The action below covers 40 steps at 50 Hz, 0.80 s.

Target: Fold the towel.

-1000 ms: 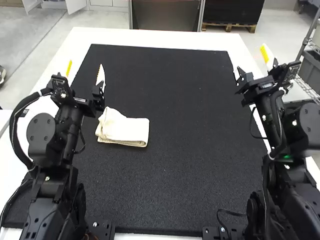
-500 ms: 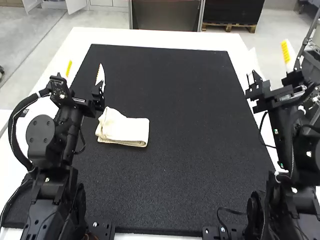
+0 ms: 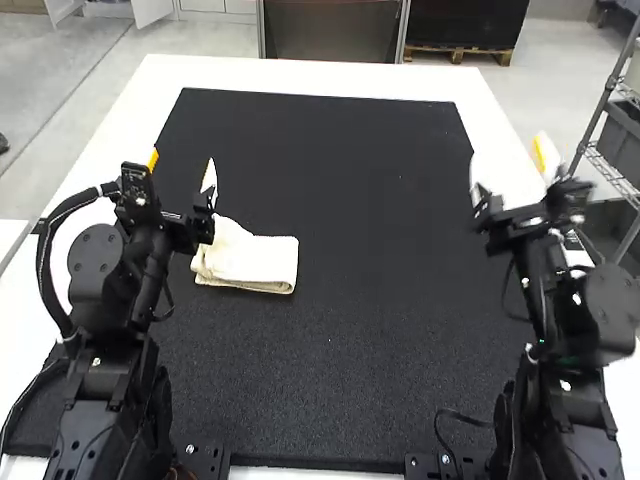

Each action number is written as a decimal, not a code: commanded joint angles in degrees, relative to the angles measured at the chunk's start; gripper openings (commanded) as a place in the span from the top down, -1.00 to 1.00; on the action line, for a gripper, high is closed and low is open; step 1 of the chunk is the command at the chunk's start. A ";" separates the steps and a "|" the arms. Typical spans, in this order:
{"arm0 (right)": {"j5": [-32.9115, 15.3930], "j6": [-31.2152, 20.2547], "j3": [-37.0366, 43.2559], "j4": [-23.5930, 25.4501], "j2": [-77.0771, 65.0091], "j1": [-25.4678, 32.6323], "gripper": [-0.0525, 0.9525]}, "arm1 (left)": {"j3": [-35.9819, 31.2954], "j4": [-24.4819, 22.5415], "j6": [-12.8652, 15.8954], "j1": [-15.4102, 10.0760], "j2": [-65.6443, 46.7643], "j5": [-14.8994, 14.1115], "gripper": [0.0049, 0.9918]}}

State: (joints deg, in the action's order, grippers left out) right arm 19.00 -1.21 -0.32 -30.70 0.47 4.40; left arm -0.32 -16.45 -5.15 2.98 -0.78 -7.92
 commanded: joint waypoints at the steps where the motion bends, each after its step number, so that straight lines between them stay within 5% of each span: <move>1: -0.64 -5.38 0.32 4.07 -0.21 0.69 -0.90 | 0.23 0.36 1.54 -0.08 0.86 0.01 -0.94; 16: -0.28 -0.19 0.40 11.19 -0.21 0.17 -0.90 | 0.23 4.23 1.98 0.00 0.86 0.10 -0.93; 23: 1.30 -1.60 0.32 14.70 -0.21 0.34 -0.91 | 0.32 6.52 6.64 0.00 0.86 0.10 -0.93; 30: 3.67 -9.95 0.32 22.00 -0.21 0.34 -0.92 | 0.23 10.91 12.71 -0.26 0.86 0.10 -0.93; 40: 3.67 -13.73 0.32 27.45 -0.21 0.52 -0.92 | 0.23 15.04 16.22 0.09 0.86 0.10 -0.94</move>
State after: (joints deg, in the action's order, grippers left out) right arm 21.65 -11.18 -0.32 -4.67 0.60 4.40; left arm -0.34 -1.52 6.50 2.98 -0.69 -7.90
